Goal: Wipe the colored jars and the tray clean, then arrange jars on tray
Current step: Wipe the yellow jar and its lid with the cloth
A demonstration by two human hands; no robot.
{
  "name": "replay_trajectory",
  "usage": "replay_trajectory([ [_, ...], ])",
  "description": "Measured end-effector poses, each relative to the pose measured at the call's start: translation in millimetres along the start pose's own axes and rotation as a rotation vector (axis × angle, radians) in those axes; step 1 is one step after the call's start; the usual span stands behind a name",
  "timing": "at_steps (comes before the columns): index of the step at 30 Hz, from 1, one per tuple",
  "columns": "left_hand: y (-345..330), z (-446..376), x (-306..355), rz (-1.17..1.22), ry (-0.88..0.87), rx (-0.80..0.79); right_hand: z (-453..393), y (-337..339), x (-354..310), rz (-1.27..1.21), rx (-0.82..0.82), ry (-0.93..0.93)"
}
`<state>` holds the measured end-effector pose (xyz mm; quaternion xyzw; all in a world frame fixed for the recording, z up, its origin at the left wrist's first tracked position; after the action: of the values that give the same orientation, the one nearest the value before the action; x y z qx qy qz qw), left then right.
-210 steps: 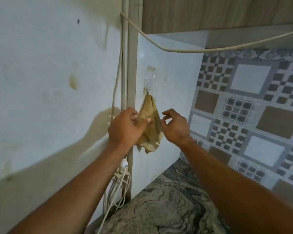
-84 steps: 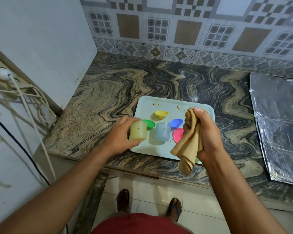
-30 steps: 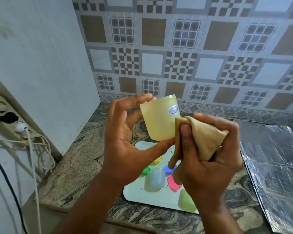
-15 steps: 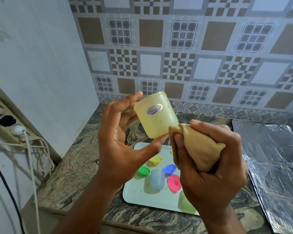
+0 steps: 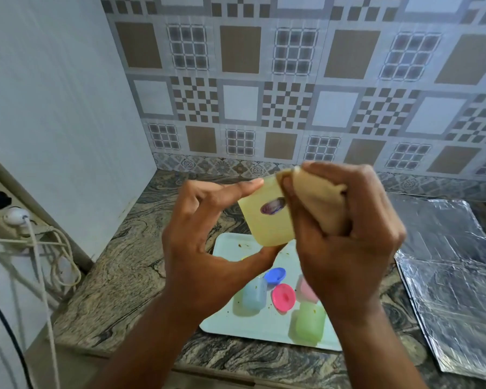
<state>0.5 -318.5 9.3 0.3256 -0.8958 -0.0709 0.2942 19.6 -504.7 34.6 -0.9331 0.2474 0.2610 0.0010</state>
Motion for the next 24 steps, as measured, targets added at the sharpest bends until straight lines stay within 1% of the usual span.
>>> replay_trajectory([
  [3,1.1,4.9,-1.6,0.087,0.008,0.005,-4.1,0.0,31.6,-0.158,0.019,-0.233],
  [4,0.6,5.3,-4.6,0.125,0.024,0.005,-2.4,1.4,35.6,-0.206,0.037,-0.278],
  [5,0.5,4.4,-9.5,0.163,0.050,0.015,-0.7,4.0,34.3,-0.243,0.063,-0.284],
  [8,-0.5,4.4,-24.8,0.277,0.164,0.068,10.7,10.8,18.4,-0.284,0.103,-0.234],
  [10,-3.4,5.7,-28.2,0.332,0.212,0.076,23.4,9.6,13.6,-0.302,0.112,-0.242],
  [13,-10.6,7.2,-26.4,0.394,0.234,0.027,35.0,3.9,8.0,-0.339,0.109,-0.249],
  [16,-12.9,5.4,-27.4,0.452,0.260,0.010,33.1,5.1,-0.9,-0.265,0.114,-0.192],
  [18,-10.8,2.3,-27.5,0.442,0.254,0.017,31.2,7.1,-3.2,-0.230,0.105,-0.158],
  [22,-2.8,-4.0,-28.7,0.308,0.185,0.048,28.3,8.3,-9.8,-0.204,0.060,-0.051],
  [24,-2.9,-3.6,-32.4,0.321,0.190,0.055,27.9,7.9,-15.8,-0.169,0.047,0.003],
])
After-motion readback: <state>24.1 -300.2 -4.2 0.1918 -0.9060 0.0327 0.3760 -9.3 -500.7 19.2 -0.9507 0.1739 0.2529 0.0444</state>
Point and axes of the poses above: each hand's wrist, its own z-axis away from the middle knuckle, its own y-axis out of the back of the hand, x = y × z, the point moved 10 cm from there along -z, towards the middle knuckle, and after that the axes turned 1 degree about -x, right-handed, at the moved point
